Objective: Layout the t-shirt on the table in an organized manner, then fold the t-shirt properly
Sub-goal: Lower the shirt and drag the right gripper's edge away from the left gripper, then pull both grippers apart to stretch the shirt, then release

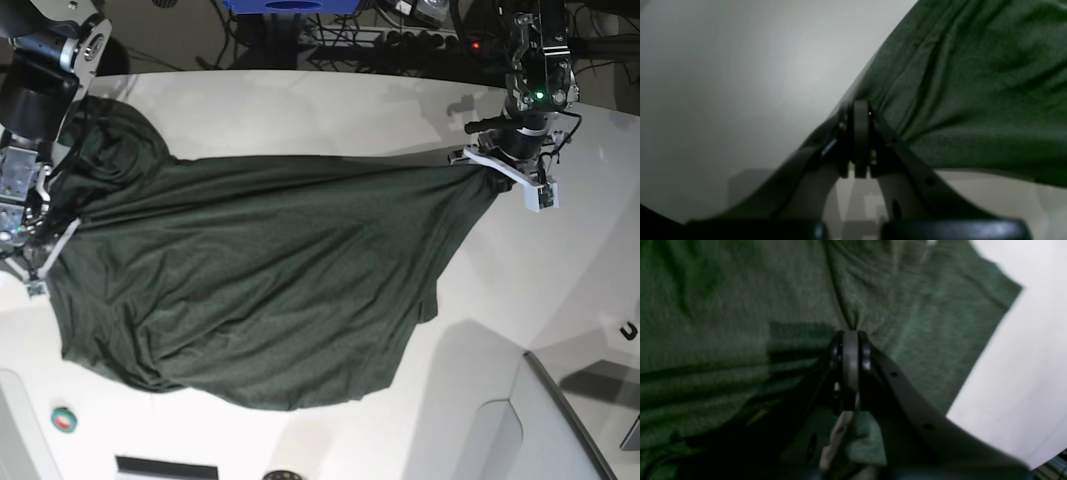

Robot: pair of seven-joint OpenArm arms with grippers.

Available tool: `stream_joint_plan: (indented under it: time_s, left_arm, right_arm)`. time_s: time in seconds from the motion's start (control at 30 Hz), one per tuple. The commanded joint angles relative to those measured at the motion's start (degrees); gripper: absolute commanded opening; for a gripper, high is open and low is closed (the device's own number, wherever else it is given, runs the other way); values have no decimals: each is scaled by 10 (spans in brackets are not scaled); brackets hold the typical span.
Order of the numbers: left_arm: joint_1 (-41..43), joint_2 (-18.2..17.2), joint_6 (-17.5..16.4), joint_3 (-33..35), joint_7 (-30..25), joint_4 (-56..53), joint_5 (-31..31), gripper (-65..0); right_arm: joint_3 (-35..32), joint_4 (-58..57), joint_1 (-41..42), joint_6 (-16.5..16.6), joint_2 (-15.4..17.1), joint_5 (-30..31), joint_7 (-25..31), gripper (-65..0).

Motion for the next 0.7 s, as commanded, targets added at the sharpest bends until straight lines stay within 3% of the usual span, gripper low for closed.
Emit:
stream_joint_plan:
  time_s: [0.0,0.13,0.37,0.67]
  left_arm:
    - [0,-7,1,-2,-12,11,1,-650]
    - [0,-7,1,-9,-12,11,1,-650]
    - [0,-4,1,-55,-10,12,-1,-650]
    - [10,-3,1,-95,-10,22,-3,-650]
  right_arm:
    - [-2,13,8,-4,17,-1,8,-644]
    - [-5,14,1,-3,22,-1,8,-632]
    - [-5,61,-41,-2,16,1,7,-359]
    - [-5,176,-115,3,-37,1,-5,-359]
